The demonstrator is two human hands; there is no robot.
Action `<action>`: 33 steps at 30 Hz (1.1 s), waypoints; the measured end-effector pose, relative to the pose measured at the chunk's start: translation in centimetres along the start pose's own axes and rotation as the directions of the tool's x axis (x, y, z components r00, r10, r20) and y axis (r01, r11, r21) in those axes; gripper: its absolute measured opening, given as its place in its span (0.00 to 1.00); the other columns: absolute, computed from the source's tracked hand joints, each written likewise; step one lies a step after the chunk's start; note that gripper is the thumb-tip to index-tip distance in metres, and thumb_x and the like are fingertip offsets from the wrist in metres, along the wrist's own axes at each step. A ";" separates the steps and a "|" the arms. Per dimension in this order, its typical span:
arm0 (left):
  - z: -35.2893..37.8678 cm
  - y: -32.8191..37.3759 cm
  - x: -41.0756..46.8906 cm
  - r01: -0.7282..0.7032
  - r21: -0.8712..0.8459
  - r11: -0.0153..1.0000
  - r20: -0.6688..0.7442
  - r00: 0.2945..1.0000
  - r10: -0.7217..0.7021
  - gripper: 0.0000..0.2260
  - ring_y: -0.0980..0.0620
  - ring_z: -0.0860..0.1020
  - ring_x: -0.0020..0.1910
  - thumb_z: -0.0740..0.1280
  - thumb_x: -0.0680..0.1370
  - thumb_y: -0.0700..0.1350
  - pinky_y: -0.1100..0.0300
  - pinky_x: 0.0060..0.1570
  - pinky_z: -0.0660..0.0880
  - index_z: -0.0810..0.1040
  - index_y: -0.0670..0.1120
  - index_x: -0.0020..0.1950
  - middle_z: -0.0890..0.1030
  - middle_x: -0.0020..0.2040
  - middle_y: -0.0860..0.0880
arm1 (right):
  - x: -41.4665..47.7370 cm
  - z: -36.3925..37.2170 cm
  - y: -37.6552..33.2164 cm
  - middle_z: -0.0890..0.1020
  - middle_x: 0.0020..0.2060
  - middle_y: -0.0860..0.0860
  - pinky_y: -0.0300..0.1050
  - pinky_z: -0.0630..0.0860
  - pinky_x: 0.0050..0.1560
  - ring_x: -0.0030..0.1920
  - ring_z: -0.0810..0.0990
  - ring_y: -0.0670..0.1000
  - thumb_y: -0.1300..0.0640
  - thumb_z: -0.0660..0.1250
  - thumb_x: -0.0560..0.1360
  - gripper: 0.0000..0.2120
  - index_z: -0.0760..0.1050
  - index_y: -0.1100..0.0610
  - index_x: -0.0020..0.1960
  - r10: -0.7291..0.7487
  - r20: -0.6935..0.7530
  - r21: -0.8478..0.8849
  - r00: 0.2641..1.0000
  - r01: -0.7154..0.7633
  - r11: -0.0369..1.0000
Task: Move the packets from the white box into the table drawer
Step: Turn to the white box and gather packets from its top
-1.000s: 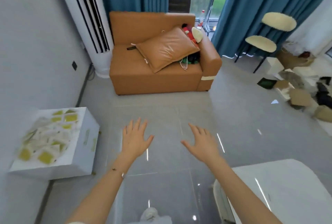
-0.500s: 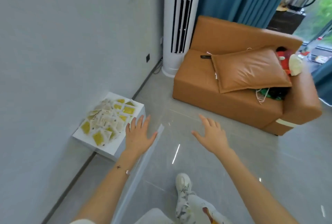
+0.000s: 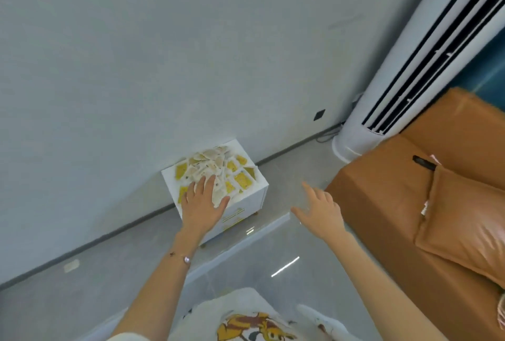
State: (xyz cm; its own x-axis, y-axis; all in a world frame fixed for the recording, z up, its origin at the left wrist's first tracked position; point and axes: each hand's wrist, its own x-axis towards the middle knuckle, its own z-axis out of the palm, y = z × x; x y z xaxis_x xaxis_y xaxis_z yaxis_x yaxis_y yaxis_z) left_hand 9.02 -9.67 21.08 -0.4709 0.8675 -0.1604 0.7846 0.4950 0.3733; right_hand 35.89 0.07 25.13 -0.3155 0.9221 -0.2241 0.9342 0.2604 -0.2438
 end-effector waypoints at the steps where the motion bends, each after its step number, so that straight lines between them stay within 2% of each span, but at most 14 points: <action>1: -0.1 -0.3 0.1 0.031 -0.004 1.000 -0.017 0.999 -0.031 0.31 0.43 0.54 0.77 0.58 0.78 0.63 0.45 0.73 0.53 0.55 0.52 0.78 0.57 0.78 0.48 | 1.3 -0.3 -0.3 0.65 0.73 0.53 0.53 0.64 0.69 0.73 0.62 0.56 0.36 0.58 0.76 0.36 0.50 0.47 0.78 -0.021 0.015 0.001 1.000 0.021 1.000; 6: -0.8 -2.7 2.0 0.192 0.027 0.981 -0.034 0.981 -0.191 0.32 0.43 0.53 0.77 0.56 0.78 0.63 0.46 0.73 0.52 0.53 0.53 0.78 0.55 0.79 0.48 | 6.5 -0.5 -1.7 0.63 0.74 0.51 0.54 0.63 0.68 0.73 0.61 0.56 0.36 0.58 0.77 0.35 0.49 0.46 0.78 -0.089 0.071 0.028 0.994 0.087 0.996; 10: -1.0 -4.6 4.9 0.313 -0.044 0.949 -0.051 0.948 -0.315 0.33 0.42 0.54 0.77 0.57 0.78 0.64 0.45 0.73 0.53 0.53 0.52 0.78 0.56 0.78 0.47 | 10.7 -0.2 -3.2 0.62 0.74 0.52 0.54 0.63 0.68 0.73 0.61 0.56 0.36 0.58 0.77 0.35 0.48 0.46 0.78 -0.115 0.106 0.060 0.988 0.109 0.992; 14: -0.3 -6.5 8.0 0.337 -0.033 0.941 0.005 0.941 -0.337 0.34 0.41 0.52 0.77 0.56 0.78 0.65 0.44 0.73 0.52 0.51 0.52 0.79 0.54 0.79 0.47 | 14.7 0.5 -5.1 0.61 0.75 0.51 0.54 0.63 0.68 0.73 0.60 0.56 0.37 0.59 0.76 0.36 0.49 0.46 0.78 -0.119 0.122 0.061 0.985 0.113 0.992; 21: 1.8 -9.4 12.8 0.383 -0.068 0.921 0.089 0.922 -0.377 0.33 0.42 0.53 0.77 0.59 0.78 0.62 0.45 0.74 0.53 0.53 0.51 0.78 0.56 0.78 0.46 | 20.8 3.0 -7.4 0.62 0.74 0.52 0.55 0.64 0.69 0.73 0.61 0.57 0.38 0.60 0.77 0.36 0.50 0.48 0.78 -0.087 0.176 0.071 0.980 0.076 0.995; 26: 4.6 -11.2 15.4 0.447 -0.047 0.893 0.123 0.890 -0.439 0.31 0.43 0.54 0.76 0.58 0.79 0.62 0.46 0.74 0.50 0.54 0.51 0.78 0.58 0.78 0.47 | 25.1 8.0 -8.1 0.63 0.74 0.53 0.57 0.63 0.71 0.74 0.60 0.57 0.40 0.63 0.76 0.35 0.54 0.50 0.77 -0.029 0.280 0.090 0.960 0.004 0.996; 29: 7.6 -13.0 17.3 0.532 -0.092 0.842 0.145 0.843 -0.518 0.31 0.43 0.54 0.76 0.58 0.79 0.61 0.47 0.74 0.50 0.55 0.50 0.78 0.59 0.77 0.47 | 27.9 13.4 -8.4 0.60 0.75 0.55 0.57 0.58 0.73 0.75 0.56 0.57 0.38 0.61 0.76 0.37 0.51 0.51 0.78 -0.025 0.384 0.077 0.923 -0.005 0.997; 33: 13.8 -16.0 19.8 0.625 -0.096 0.775 0.231 0.771 -0.593 0.32 0.42 0.53 0.76 0.59 0.78 0.61 0.45 0.74 0.52 0.54 0.50 0.78 0.57 0.78 0.46 | 32.0 21.0 -9.1 0.56 0.76 0.55 0.58 0.58 0.72 0.76 0.51 0.58 0.39 0.61 0.77 0.36 0.48 0.49 0.78 0.010 0.490 0.052 0.872 -0.041 0.998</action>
State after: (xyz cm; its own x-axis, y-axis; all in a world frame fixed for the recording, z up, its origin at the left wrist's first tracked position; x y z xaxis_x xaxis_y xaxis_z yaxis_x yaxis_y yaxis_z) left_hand -7.31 0.28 -0.67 -0.7352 0.3869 -0.5566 0.2751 0.9208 0.2767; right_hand 13.84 21.16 0.32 -0.3471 0.6664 -0.6599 0.9364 0.2077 -0.2828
